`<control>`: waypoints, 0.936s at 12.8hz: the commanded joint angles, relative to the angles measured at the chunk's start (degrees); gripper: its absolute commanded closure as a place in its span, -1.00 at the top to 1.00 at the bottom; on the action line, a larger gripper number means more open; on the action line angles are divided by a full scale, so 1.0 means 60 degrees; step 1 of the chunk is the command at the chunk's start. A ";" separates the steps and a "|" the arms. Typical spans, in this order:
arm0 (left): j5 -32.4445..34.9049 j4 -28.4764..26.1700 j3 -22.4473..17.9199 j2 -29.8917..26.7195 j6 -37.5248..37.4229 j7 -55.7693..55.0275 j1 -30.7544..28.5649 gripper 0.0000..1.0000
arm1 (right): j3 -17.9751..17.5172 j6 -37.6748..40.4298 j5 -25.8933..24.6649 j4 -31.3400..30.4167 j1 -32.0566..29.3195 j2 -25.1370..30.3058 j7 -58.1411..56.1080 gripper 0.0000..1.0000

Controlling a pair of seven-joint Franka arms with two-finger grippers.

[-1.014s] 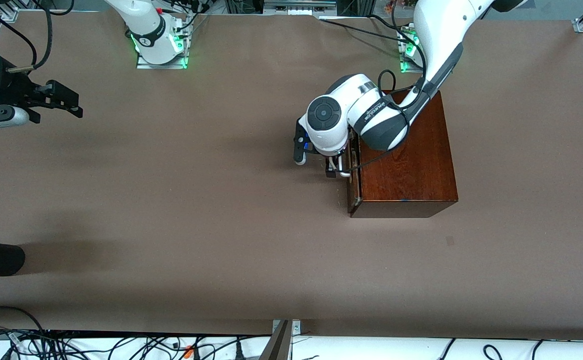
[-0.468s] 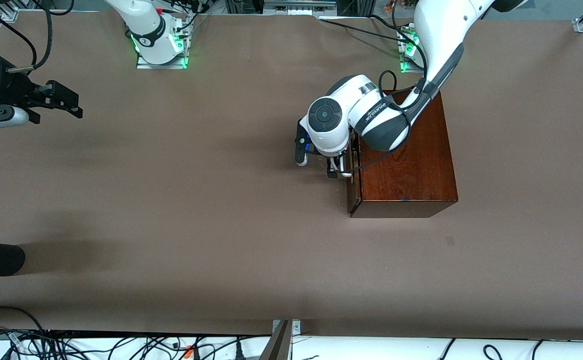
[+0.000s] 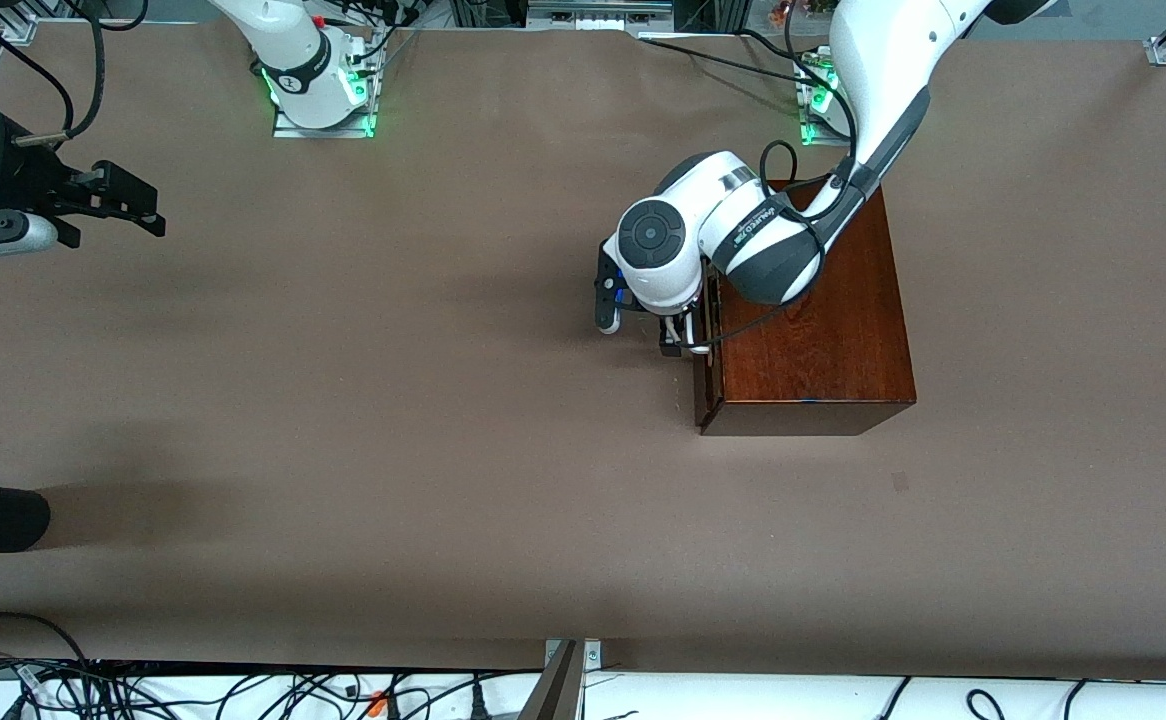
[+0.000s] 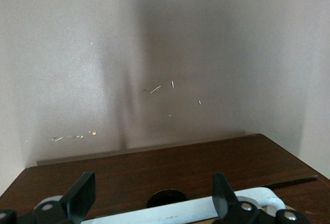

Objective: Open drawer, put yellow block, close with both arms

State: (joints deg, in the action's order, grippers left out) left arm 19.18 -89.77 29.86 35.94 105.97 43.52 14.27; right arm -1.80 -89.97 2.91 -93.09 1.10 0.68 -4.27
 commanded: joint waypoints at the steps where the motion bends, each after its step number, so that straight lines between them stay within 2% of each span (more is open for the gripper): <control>1: -0.0088 0.0604 0.0047 -0.0057 -0.0288 -0.0249 0.0082 1.00 | -0.0155 0.0039 -0.0119 0.0192 -0.0139 -0.0055 0.0097 1.00; 5: -0.2400 0.0972 0.0019 -0.0698 -0.0550 -0.1624 -0.0340 1.00 | -0.0155 0.0024 -0.0119 0.0192 -0.0139 -0.0055 0.0097 1.00; 9: -0.2625 0.1016 0.0019 -0.2090 -0.1999 -0.3807 -0.1407 1.00 | -0.0155 0.0024 -0.0119 0.0192 -0.0139 -0.0070 0.0097 1.00; 11: -0.2610 0.1089 0.0034 -0.2676 -0.2730 -0.4118 -0.2287 1.00 | -0.0140 0.0024 -0.0119 0.0192 -0.0139 -0.0055 0.0097 1.00; 12: -0.2581 0.1438 -0.0010 -0.2809 -0.3314 -0.4118 -0.2610 1.00 | -0.0155 0.0024 -0.0119 0.0192 -0.0139 -0.0070 0.0083 1.00</control>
State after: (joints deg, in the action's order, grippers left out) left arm 5.09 -82.17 29.80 21.99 90.59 20.18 2.46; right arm -1.84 -90.05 2.91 -93.05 1.05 0.64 -4.27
